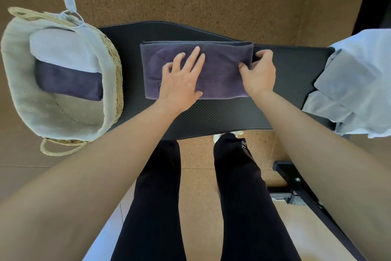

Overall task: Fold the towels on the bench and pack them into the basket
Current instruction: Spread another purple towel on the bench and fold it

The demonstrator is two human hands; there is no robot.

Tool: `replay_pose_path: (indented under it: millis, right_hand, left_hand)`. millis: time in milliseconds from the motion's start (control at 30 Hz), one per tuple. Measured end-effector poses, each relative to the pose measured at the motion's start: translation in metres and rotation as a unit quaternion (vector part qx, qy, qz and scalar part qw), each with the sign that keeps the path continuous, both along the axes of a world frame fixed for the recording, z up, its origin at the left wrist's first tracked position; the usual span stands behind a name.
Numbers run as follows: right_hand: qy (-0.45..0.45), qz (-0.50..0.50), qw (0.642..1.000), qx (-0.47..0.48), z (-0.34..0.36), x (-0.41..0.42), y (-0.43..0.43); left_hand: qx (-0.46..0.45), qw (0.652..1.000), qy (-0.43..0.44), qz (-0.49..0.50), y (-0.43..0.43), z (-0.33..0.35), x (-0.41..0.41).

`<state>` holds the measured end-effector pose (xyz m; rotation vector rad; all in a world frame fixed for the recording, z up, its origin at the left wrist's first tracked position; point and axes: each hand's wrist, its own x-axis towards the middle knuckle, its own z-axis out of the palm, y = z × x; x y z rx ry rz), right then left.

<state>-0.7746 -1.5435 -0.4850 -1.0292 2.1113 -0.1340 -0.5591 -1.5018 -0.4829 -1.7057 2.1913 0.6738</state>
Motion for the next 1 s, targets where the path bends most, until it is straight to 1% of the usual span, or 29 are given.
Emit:
replay_pose_path:
  millis: [133, 233, 300, 433, 567, 633, 700, 733, 767, 800, 833, 867, 933, 967, 1000]
  right_hand:
    - [0.004, 0.038, 0.996, 0.077, 0.002, 0.005, -0.005]
    - [-0.024, 0.034, 0.995, 0.088, 0.005, 0.006, -0.006]
    - [-0.044, 0.028, 0.996, 0.070, 0.012, 0.005, -0.003]
    - [-0.061, 0.043, 0.997, 0.001, 0.032, -0.001, 0.002]
    - [-0.118, 0.055, 0.990, -0.054, 0.055, 0.001, 0.001]
    - [-0.136, 0.065, 0.986, -0.071, 0.062, 0.007, 0.001]
    - [-0.148, 0.076, 0.983, -0.079, 0.067, 0.018, 0.001]
    - [-0.156, 0.081, 0.981, -0.080, 0.068, 0.024, 0.001]
    - [-0.165, 0.091, 0.979, -0.080, 0.069, 0.031, 0.002]
    - [-0.175, 0.105, 0.976, -0.079, 0.069, 0.039, 0.004]
    - [-0.184, 0.125, 0.972, -0.076, 0.070, 0.048, 0.007]
    - [-0.194, 0.148, 0.967, -0.072, 0.070, 0.057, 0.010]
    - [-0.217, 0.198, 0.954, -0.059, 0.068, 0.073, 0.016]
    - [-0.228, 0.221, 0.947, -0.054, 0.067, 0.081, 0.020]
    - [-0.237, 0.239, 0.940, -0.052, 0.065, 0.089, 0.023]
  left_hand:
    - [-0.007, 1.000, -0.024, -0.005, 0.001, -0.002, -0.001]
    - [-0.010, 1.000, -0.022, 0.006, 0.002, -0.004, -0.001]
    - [-0.004, 1.000, -0.024, 0.011, 0.001, -0.003, -0.002]
    - [0.014, 0.998, -0.026, 0.046, 0.004, 0.000, -0.018]
    - [0.014, 0.997, 0.003, 0.081, 0.007, 0.001, -0.041]
    - [0.023, 0.994, 0.037, 0.099, 0.003, 0.003, -0.044]
    - [0.038, 0.982, 0.112, 0.146, -0.001, 0.002, -0.032]
    - [0.049, 0.967, 0.171, 0.182, -0.003, 0.002, -0.023]
    - [0.062, 0.943, 0.240, 0.224, -0.004, 0.003, -0.013]
    - [0.081, 0.906, 0.308, 0.278, -0.005, 0.005, -0.004]
    - [0.112, 0.858, 0.364, 0.345, -0.007, 0.011, 0.003]
    - [0.150, 0.799, 0.407, 0.417, -0.011, 0.019, 0.011]
    - [0.231, 0.682, 0.455, 0.524, -0.019, 0.035, 0.024]
    - [0.263, 0.644, 0.466, 0.547, -0.021, 0.041, 0.032]
    - [0.281, 0.620, 0.478, 0.555, -0.021, 0.044, 0.040]
